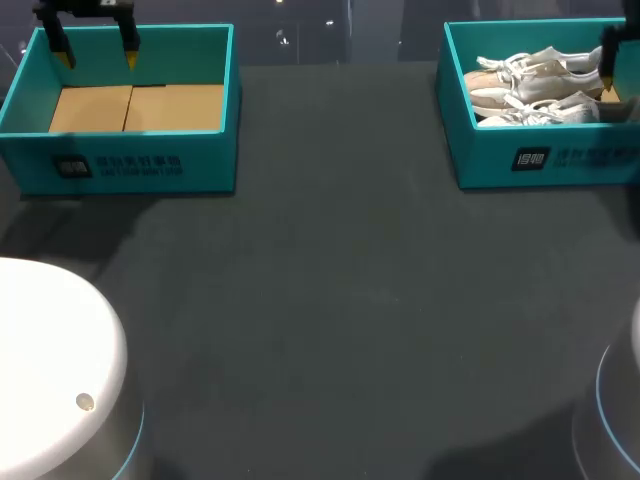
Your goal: Take the shoe out of the shoebox, open the shoe tongue, remove and reinsert the insole, then place the shoe into the shoebox
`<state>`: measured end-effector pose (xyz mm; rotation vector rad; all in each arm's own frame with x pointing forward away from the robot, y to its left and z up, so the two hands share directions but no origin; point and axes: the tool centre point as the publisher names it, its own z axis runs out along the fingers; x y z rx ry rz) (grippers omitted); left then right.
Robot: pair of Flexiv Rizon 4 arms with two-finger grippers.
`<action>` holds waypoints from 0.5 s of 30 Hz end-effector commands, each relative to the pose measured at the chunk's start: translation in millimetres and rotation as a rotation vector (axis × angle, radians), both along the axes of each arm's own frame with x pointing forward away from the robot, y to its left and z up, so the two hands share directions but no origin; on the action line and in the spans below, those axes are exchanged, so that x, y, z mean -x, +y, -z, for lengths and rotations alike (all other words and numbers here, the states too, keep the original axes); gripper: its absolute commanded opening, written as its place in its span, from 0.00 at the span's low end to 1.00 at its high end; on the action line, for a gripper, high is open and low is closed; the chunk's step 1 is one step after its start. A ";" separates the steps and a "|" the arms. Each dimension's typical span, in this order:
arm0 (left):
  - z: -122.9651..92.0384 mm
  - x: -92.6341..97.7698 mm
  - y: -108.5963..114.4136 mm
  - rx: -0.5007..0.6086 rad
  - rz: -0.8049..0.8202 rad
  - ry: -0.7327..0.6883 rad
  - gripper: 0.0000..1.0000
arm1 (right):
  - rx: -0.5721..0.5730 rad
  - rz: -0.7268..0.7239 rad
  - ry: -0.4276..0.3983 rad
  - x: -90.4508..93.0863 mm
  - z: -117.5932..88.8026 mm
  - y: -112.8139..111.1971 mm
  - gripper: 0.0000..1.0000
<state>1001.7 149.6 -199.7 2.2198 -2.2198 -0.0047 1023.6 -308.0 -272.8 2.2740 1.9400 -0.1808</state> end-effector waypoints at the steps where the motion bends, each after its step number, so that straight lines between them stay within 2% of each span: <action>1: 0.0 0.8 0.4 0.001 0.000 -0.001 1.00 | 0.000 0.011 0.011 -4.5 12.9 -8.4 1.00; 7: 0.0 0.8 0.4 0.001 0.000 -0.001 1.00 | -0.012 0.019 0.011 -2.8 29.9 -18.2 1.00; 15: 0.0 0.8 0.4 0.001 0.000 -0.001 1.00 | -0.010 0.017 0.007 -2.1 41.4 -27.6 0.89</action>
